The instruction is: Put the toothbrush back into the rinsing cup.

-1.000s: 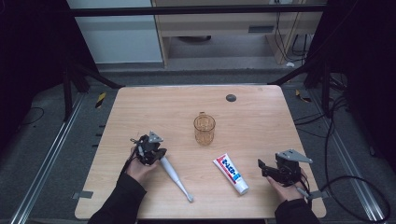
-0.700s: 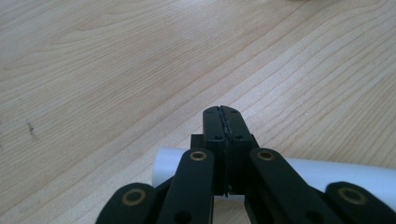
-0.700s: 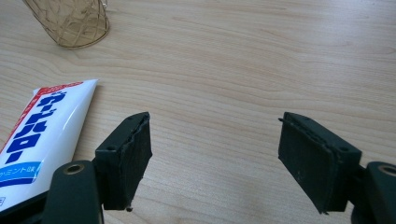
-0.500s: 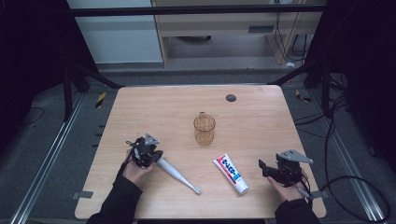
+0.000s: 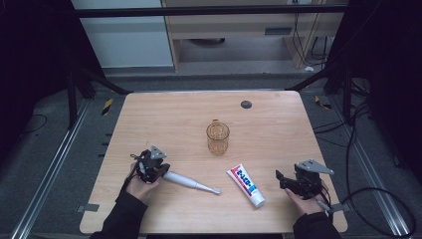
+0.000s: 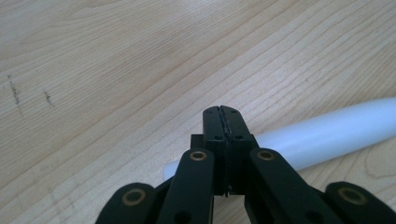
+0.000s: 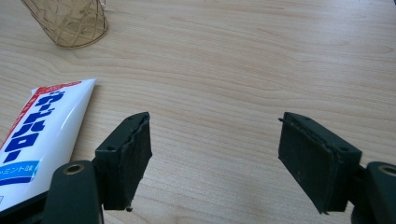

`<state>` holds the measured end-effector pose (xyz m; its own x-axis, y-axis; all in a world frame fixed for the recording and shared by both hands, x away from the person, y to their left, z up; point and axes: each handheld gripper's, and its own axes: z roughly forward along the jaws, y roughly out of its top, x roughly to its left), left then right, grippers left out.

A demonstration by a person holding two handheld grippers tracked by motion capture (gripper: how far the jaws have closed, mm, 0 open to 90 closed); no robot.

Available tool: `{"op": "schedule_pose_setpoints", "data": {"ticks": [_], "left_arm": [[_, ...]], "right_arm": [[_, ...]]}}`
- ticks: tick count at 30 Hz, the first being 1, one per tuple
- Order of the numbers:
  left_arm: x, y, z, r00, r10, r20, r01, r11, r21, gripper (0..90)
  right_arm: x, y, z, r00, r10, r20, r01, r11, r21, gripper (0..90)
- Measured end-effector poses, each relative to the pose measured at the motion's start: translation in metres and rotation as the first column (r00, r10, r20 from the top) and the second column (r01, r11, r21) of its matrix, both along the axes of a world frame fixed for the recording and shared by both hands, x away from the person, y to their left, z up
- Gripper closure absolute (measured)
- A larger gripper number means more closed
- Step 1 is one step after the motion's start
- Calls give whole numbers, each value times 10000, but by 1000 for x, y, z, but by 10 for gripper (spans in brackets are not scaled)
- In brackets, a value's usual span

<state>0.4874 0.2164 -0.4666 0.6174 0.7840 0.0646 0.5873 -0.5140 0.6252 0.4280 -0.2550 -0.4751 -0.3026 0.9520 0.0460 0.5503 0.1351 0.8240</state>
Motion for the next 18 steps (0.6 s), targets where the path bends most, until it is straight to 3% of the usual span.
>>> {"op": "schedule_pose_setpoints", "data": {"ticks": [18], "left_arm": [[-20,6,-3,9998,-64,-209,65,10000,48,898]], "right_arm": [[0,0,0,10000,4,0,-4,10000,-56,256]]}}
